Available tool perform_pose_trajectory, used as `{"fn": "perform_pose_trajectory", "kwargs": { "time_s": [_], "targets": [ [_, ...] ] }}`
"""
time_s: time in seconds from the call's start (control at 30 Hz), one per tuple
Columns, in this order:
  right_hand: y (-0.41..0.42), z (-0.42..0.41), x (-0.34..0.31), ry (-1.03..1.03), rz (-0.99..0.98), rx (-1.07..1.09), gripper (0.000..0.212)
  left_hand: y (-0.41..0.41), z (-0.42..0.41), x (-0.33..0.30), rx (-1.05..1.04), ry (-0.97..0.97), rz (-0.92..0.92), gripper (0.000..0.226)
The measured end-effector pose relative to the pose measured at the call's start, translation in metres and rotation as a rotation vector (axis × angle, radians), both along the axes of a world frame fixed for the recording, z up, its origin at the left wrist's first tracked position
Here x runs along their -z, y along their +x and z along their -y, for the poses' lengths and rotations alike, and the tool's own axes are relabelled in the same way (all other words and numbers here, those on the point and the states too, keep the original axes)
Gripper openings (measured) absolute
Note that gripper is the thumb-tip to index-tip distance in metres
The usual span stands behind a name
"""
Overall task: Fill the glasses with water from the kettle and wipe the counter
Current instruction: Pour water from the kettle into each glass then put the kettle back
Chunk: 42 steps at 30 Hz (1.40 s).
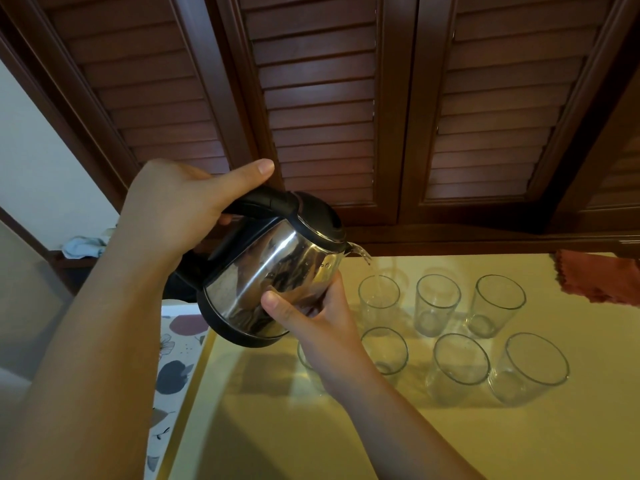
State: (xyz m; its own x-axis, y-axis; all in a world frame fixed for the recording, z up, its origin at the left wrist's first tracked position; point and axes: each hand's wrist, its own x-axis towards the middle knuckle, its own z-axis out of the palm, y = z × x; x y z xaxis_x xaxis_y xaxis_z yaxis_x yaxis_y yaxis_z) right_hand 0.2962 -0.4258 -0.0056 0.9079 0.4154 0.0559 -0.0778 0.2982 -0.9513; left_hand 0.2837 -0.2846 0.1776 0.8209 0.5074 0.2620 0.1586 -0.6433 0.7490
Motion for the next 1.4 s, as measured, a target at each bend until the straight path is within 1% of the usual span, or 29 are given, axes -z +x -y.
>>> {"fn": "perform_pose_trajectory", "kwargs": {
  "time_s": [0.17,0.3,0.53,0.67,0.87,1.0,1.1,1.2,1.27,1.4],
  "targets": [
    [-0.001,0.002,-0.001,-0.009,-0.006,-0.015,0.085,-0.001,0.001,0.000,-0.015,0.004,0.015,0.075],
    [0.000,0.003,-0.001,-0.013,-0.007,-0.024,0.080,-0.003,0.001,0.000,-0.010,-0.009,0.011,0.070],
    [-0.002,0.002,-0.004,-0.032,0.017,-0.019,0.091,-0.006,0.002,-0.001,-0.023,-0.024,0.013,0.063],
    [-0.003,0.008,-0.009,-0.055,0.035,-0.017,0.085,-0.009,0.000,0.004,-0.020,-0.083,0.031,0.063],
    [-0.003,0.016,-0.018,-0.108,0.080,0.021,0.086,-0.015,-0.010,0.014,-0.017,-0.200,0.062,0.076],
    [-0.009,0.022,-0.030,-0.086,0.127,0.042,0.089,-0.024,-0.013,0.018,-0.011,-0.318,0.122,0.068],
    [-0.019,0.022,-0.035,-0.079,0.151,0.069,0.089,-0.033,-0.013,0.015,0.017,-0.334,0.142,0.060],
    [-0.035,0.021,-0.039,-0.071,0.153,0.102,0.088,-0.040,-0.013,0.004,0.057,-0.322,0.140,0.061],
    [-0.047,0.019,-0.038,-0.063,0.143,0.106,0.086,-0.045,-0.014,-0.003,0.075,-0.285,0.125,0.065],
    [-0.069,0.011,-0.033,-0.048,0.109,0.102,0.086,-0.056,-0.017,-0.010,0.098,-0.192,0.103,0.087]
  ]
}}
